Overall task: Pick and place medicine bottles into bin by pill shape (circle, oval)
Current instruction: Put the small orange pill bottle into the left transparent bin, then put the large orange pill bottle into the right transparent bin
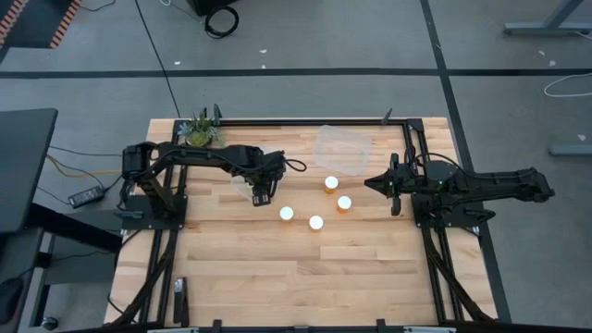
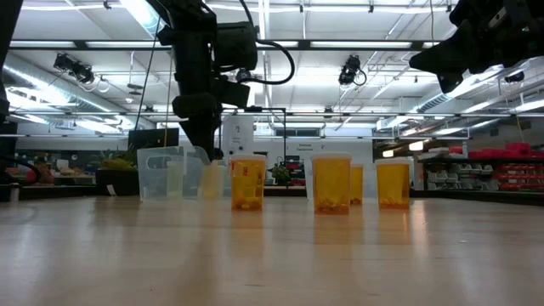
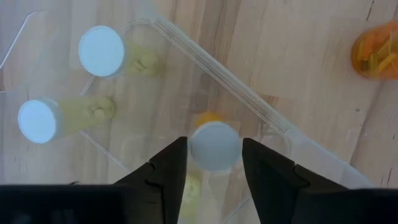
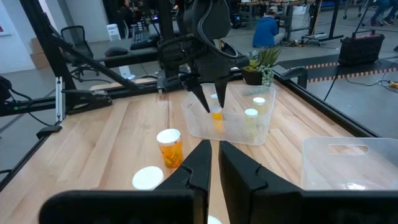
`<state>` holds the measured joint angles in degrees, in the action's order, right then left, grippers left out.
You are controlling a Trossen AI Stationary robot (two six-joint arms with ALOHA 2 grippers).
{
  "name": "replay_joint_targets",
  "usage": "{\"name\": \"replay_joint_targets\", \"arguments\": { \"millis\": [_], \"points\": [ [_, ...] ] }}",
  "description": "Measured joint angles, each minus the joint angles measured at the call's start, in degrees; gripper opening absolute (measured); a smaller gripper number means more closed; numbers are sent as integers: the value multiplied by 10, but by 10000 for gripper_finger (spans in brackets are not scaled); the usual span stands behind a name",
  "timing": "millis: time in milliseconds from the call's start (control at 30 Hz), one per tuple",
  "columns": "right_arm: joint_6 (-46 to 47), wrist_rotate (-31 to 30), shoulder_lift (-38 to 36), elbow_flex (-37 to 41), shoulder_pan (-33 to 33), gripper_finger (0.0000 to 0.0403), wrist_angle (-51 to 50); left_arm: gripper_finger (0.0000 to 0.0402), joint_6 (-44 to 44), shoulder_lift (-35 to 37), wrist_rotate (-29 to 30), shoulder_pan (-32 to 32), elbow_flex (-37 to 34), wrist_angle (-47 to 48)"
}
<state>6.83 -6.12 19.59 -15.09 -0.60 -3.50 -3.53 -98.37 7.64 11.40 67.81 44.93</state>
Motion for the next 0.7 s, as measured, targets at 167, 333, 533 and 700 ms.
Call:
{"name": "replay_joint_targets", "arguments": {
  "millis": [167,333,533,700],
  "points": [
    [0,0,0,0,0,37,0,177,0,0,0,0,0,0],
    [0,0,0,0,0,37,0,188,-1,3,0,0,4,12],
    [0,0,0,0,0,37,0,209,-1,3,16,0,36,60],
    [0,0,0,0,0,37,0,224,2,3,17,0,85,99]
  ]
}}
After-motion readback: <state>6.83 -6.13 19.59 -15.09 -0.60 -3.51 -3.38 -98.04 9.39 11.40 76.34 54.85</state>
